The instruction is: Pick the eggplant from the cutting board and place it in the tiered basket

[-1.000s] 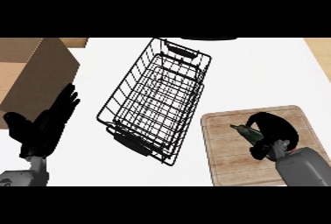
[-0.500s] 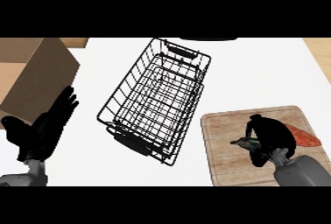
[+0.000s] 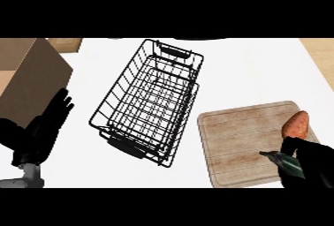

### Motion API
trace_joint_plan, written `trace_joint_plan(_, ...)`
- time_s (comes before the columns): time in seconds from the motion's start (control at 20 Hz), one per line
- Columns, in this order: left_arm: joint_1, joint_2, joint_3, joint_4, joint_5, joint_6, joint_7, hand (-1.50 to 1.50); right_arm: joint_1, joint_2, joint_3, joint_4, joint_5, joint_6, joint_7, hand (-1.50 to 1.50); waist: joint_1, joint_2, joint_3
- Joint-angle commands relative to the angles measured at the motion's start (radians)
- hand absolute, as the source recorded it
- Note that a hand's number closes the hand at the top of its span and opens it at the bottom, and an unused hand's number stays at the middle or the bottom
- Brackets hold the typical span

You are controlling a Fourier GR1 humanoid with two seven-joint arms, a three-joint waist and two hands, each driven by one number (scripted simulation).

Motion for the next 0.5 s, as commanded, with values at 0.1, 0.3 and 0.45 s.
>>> trace_joint_plan(0.1, 0.012, 0.005, -0.004, -0.021, -0.012, 0.004, 0.017, 0.00, 0.054, 0.057, -0.123, -0.239, -0.086, -0.221, -0.077, 1.50, -0.002, -0.002, 0.002)
trace_joint_plan(0.3, 0.038, -0.004, -0.007, -0.019, -0.004, -0.020, -0.017, 0.00, 0.100, 0.093, -0.154, -0.432, -0.162, -0.288, -0.124, 1.50, 0.009, 0.002, 0.001)
trace_joint_plan(0.45, 0.027, -0.001, 0.016, 0.000, 0.012, -0.037, -0.026, 0.00, 0.250, 0.092, -0.132, -0.600, -0.150, -0.282, -0.144, 1.50, 0.016, 0.006, 0.001)
